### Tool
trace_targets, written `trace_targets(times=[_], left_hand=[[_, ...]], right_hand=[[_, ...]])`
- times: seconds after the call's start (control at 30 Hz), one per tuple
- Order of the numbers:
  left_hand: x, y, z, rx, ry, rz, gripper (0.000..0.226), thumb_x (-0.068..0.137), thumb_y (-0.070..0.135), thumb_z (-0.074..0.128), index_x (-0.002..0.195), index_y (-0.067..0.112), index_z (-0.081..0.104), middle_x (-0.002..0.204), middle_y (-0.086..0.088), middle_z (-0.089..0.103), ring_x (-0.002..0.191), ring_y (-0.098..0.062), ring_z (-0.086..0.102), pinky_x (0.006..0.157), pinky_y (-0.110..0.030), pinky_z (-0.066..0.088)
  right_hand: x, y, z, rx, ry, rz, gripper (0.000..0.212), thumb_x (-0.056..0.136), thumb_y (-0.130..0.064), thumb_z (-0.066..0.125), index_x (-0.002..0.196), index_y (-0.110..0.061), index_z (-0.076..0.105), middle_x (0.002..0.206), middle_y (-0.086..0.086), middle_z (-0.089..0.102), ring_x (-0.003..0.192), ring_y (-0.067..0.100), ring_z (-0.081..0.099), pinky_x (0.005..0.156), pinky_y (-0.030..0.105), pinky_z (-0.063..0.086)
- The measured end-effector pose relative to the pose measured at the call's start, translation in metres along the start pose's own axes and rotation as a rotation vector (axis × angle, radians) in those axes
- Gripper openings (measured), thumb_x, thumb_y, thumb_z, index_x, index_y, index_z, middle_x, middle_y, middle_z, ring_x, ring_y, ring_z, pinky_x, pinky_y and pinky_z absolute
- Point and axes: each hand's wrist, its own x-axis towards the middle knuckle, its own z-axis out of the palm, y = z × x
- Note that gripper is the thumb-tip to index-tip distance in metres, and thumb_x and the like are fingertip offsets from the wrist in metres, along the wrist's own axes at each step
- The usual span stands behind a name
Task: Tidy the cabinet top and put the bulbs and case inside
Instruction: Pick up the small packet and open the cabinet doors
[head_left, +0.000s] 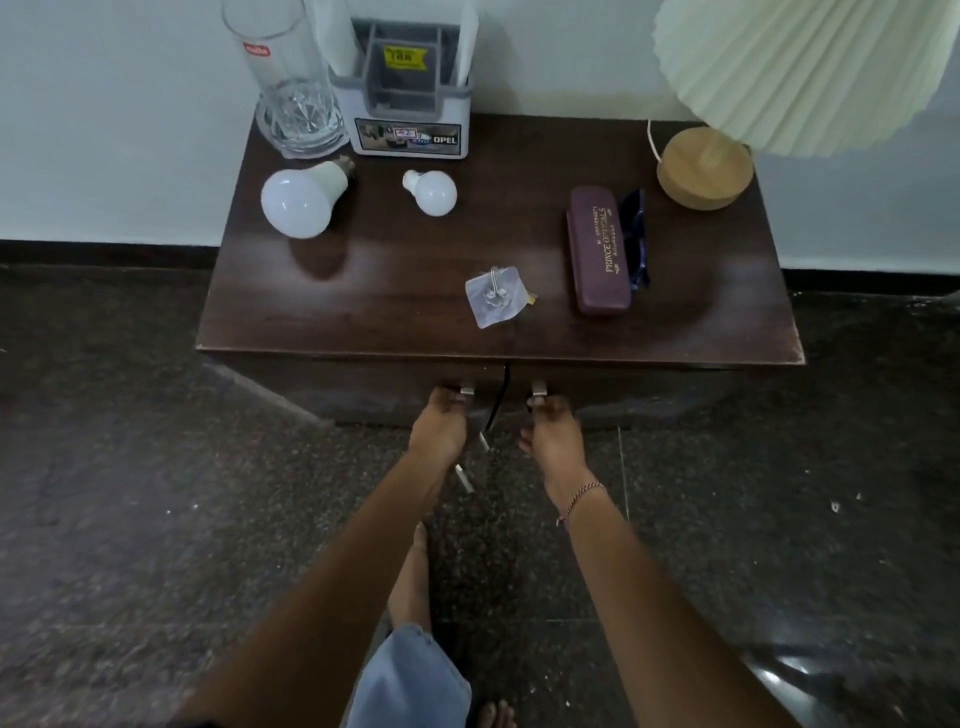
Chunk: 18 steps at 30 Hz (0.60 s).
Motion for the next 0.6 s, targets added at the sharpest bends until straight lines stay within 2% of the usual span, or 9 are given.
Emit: trace_targets(times=[0.13,0.17,0.23,0.3,0.37,0.4,0.5,0.53,0.6], left_hand=[[-0.020,-0.027,-0.001,0.029,0.003,0.080,0.041,0.100,0.035,0.028,0.136,0.019,0.039,0.131,-0.016,0.053,0.114,-0.034,0.051,0.077,-0.028,0.031],[-0.028,-0.034,-0.002,0.020,0.016,0.098,0.040,0.100,0.035,0.028,0.135,0.019,0.040,0.129,-0.015,0.055,0.107,-0.030,0.054,0.074,-0.027,0.032],[-0.044,-0.050,-0.003,0.015,0.054,0.155,0.036,0.100,0.031,0.029,0.131,0.020,0.044,0.119,-0.012,0.059,0.078,-0.011,0.054,0.059,-0.019,0.037],[-0.057,-0.064,-0.004,0.001,0.071,0.206,0.035,0.101,0.027,0.029,0.131,0.021,0.045,0.103,-0.007,0.063,0.066,-0.003,0.049,0.053,-0.013,0.036],[-0.071,-0.076,-0.008,0.007,0.067,0.233,0.035,0.101,0.024,0.029,0.133,0.019,0.044,0.083,0.006,0.058,0.064,-0.005,0.049,0.056,-0.018,0.037],[-0.075,-0.080,-0.010,0.013,0.071,0.249,0.035,0.101,0.024,0.030,0.133,0.018,0.045,0.079,0.011,0.055,0.064,-0.003,0.048,0.058,-0.019,0.037],[-0.084,-0.095,-0.015,0.046,0.146,0.243,0.034,0.100,0.022,0.033,0.128,0.015,0.051,0.089,0.001,0.062,0.067,0.001,0.048,0.066,-0.032,0.038],[-0.084,-0.102,-0.016,0.035,0.179,0.236,0.033,0.100,0.022,0.035,0.126,0.013,0.054,0.091,0.001,0.061,0.068,0.003,0.047,0.069,-0.032,0.037],[-0.088,-0.116,-0.020,0.029,0.220,0.201,0.033,0.099,0.022,0.039,0.122,0.010,0.058,0.090,0.005,0.060,0.069,0.003,0.048,0.068,-0.033,0.036]], right_hand=[[-0.018,0.022,-0.013,-0.033,-0.023,-0.032,0.041,0.099,-0.039,0.030,0.129,-0.015,0.047,0.142,0.015,0.037,0.116,0.037,0.052,0.093,0.047,0.052],[-0.025,0.027,-0.019,-0.052,-0.025,-0.029,0.046,0.098,-0.041,0.029,0.134,-0.015,0.044,0.144,0.014,0.034,0.120,0.037,0.050,0.095,0.047,0.051],[-0.038,0.042,-0.032,-0.075,-0.041,-0.041,0.052,0.097,-0.044,0.028,0.139,-0.015,0.038,0.145,0.011,0.030,0.124,0.033,0.046,0.100,0.049,0.047],[-0.050,0.057,-0.047,-0.110,-0.067,-0.052,0.059,0.094,-0.048,0.027,0.141,-0.013,0.034,0.134,0.010,0.034,0.122,0.028,0.044,0.104,0.052,0.041],[-0.059,0.073,-0.062,-0.126,-0.082,-0.051,0.056,0.096,-0.045,0.028,0.139,-0.011,0.037,0.125,0.009,0.037,0.118,0.026,0.044,0.104,0.054,0.039],[-0.062,0.081,-0.068,-0.135,-0.085,-0.042,0.057,0.095,-0.046,0.029,0.138,-0.010,0.039,0.121,0.008,0.038,0.117,0.023,0.043,0.105,0.055,0.038],[-0.066,0.100,-0.084,-0.148,-0.075,-0.044,0.057,0.094,-0.047,0.028,0.135,-0.009,0.044,0.127,0.011,0.047,0.128,0.033,0.043,0.106,0.052,0.039],[-0.066,0.106,-0.088,-0.150,-0.057,-0.040,0.054,0.096,-0.044,0.030,0.133,-0.009,0.047,0.126,0.012,0.049,0.128,0.035,0.044,0.103,0.050,0.042],[-0.066,0.116,-0.099,-0.161,0.002,-0.075,0.041,0.099,-0.034,0.033,0.122,-0.008,0.056,0.117,0.011,0.058,0.115,0.034,0.055,0.096,0.049,0.048]])
